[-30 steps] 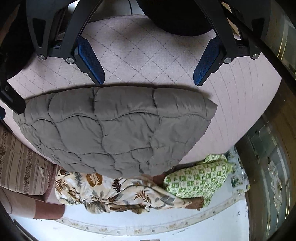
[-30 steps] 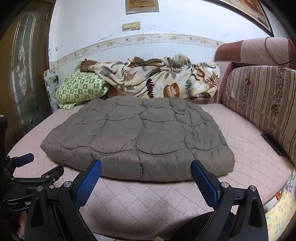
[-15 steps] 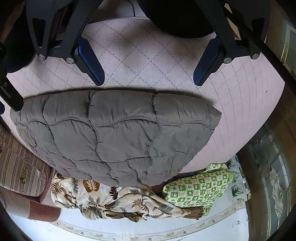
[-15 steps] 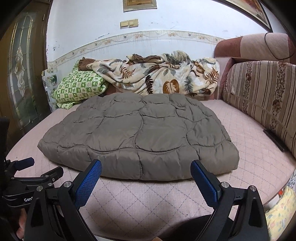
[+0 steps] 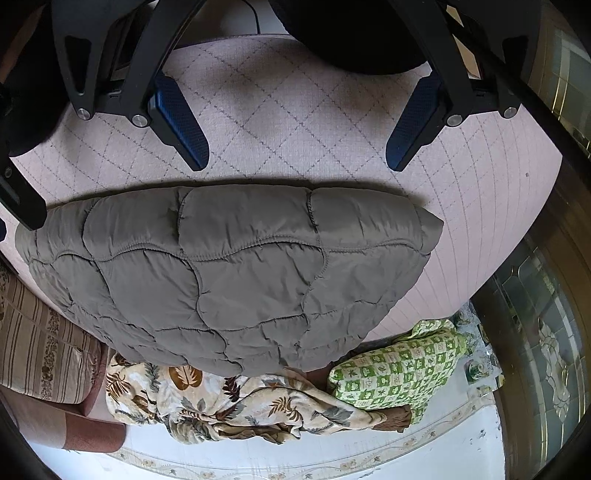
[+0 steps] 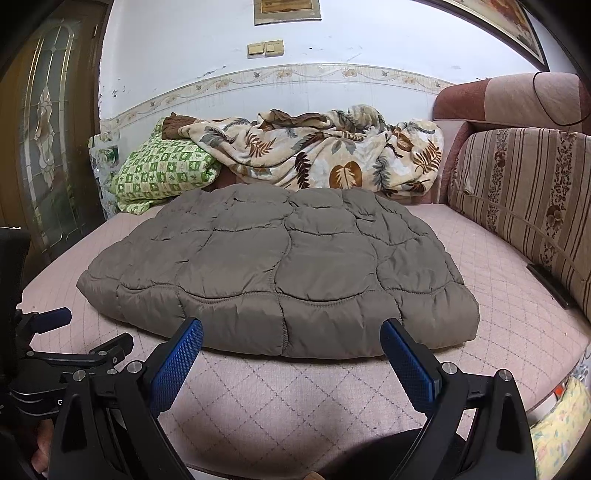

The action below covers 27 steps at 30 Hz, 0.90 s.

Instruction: Fold large clothes

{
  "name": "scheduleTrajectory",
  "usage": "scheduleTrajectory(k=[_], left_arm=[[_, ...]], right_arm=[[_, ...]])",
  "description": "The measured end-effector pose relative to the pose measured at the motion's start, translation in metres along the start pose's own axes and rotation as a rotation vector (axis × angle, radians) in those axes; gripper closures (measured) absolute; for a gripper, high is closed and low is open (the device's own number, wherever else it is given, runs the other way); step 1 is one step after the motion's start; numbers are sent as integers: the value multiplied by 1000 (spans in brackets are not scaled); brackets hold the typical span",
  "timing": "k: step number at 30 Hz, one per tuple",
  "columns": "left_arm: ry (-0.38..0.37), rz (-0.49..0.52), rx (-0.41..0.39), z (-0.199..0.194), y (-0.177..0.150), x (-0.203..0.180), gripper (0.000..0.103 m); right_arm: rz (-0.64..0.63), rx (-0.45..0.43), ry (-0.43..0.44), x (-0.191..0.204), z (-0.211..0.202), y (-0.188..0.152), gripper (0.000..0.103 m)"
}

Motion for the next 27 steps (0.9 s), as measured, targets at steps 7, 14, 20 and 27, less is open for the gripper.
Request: scheduleTrajectory(k=[7, 14, 20, 27], left_arm=[[0, -1, 5, 1, -1, 0, 7], [5, 3, 4, 1, -1, 2, 7], [9, 2, 5, 1, -2, 3, 7], [16, 6, 4, 1, -2, 3, 7]], right_arm=[[-12, 0, -3, 1, -1, -1, 5], [-17, 0, -5, 1, -3, -2, 5], [-20, 2, -5, 0, -3, -1, 5], [-22, 3, -4, -2, -3, -1, 5]])
Point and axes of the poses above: each gripper's, at about its wrist camera, not at the fingertips, and z roughly the way its jaws point, x to its left, y to its top, the point moved 3 cm from there along z, roughly the way its jaws point, and after that the axes turned 5 degrees about z, right-handed, at the moved point
